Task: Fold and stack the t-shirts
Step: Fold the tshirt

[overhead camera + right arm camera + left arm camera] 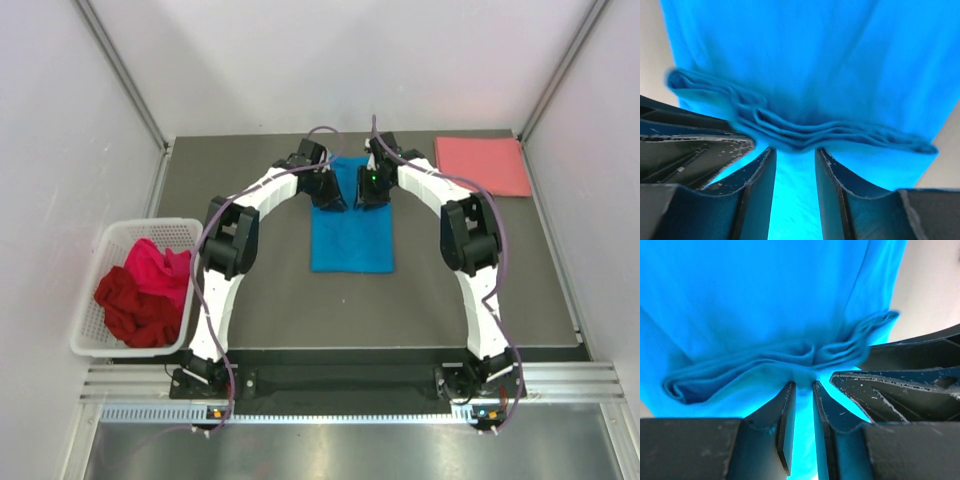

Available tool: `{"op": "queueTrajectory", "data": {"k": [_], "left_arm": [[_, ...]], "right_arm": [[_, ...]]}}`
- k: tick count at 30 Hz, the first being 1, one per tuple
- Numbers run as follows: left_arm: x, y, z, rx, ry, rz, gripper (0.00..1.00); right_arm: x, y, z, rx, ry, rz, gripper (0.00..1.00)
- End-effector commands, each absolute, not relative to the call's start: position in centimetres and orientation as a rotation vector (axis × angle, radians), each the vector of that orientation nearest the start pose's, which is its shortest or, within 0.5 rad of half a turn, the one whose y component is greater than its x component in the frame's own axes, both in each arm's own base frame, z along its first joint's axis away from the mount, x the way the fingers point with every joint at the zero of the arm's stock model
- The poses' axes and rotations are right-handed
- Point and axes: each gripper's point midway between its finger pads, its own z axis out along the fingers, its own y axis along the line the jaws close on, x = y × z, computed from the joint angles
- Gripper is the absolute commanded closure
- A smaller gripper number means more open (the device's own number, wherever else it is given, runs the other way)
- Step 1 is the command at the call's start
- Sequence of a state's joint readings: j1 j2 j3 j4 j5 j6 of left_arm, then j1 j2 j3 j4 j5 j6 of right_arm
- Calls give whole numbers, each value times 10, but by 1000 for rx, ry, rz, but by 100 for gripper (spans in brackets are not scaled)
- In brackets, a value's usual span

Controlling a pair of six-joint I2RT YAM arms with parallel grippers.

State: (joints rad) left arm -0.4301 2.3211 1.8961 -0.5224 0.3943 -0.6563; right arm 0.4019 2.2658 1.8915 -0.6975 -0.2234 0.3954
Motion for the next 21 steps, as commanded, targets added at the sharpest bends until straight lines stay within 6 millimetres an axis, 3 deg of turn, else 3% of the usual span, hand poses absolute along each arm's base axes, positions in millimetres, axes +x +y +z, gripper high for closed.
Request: {"op": "queueTrajectory", "data": {"k": [1,5,8,10,13,16,17,19,21], "left_arm": [[494,-307,64,-129,2603,-895,75],[507,-297,42,-153,2614,-871,75],[518,-288,38,-170,2604,-878,75],[527,-281,53,-159,2579,-862,75],[531,-275,83,-137,2531,-859,71],[528,-273,111,-121,2491,-882,62],[523,-272,109,-123,2501,-886,60],[517,-274,124,-112,2475,-922,59],[508,-274,119,-114,2477,-950,61]], "right_arm": [[490,253,68,-52,2627,549,62],[512,250,60,-12,2617,573,61],[527,244,66,14,2599,588,61],[531,239,76,6,2586,590,61],[532,224,111,-17,2537,574,60],[520,213,128,-69,2528,550,59],[517,213,132,-94,2518,554,58],[504,218,139,-124,2523,613,57],[497,223,143,-150,2518,671,57]]}}
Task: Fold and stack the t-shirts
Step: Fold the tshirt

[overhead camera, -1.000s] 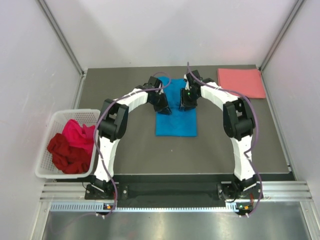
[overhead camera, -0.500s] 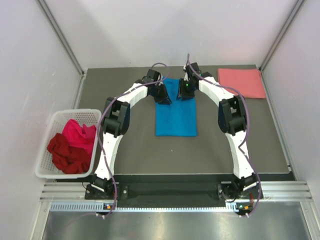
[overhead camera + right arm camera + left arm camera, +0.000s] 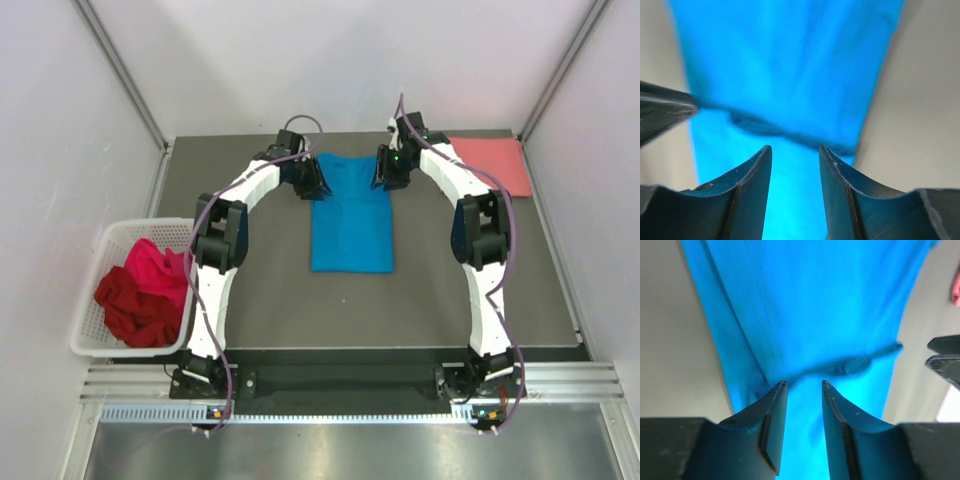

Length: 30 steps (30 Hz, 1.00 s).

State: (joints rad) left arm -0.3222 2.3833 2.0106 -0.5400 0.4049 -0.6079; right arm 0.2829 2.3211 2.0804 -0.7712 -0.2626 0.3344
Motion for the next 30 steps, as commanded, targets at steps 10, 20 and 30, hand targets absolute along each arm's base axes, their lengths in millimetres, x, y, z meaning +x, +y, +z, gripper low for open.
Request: {"op": "queueTrajectory", "data": {"k": [10,20,30], "left_arm": [[488,-276,100,-193,2473,-1042,66],[501,-218,30,-368,2629,-850,70],[498,-203,59,-286,2642,-774,64]], "right_arm": [[481,221,109,-60,2566,871,66],[482,187,39,75,2673,899,80],[498,166,63,2,2674,692,80]]}}
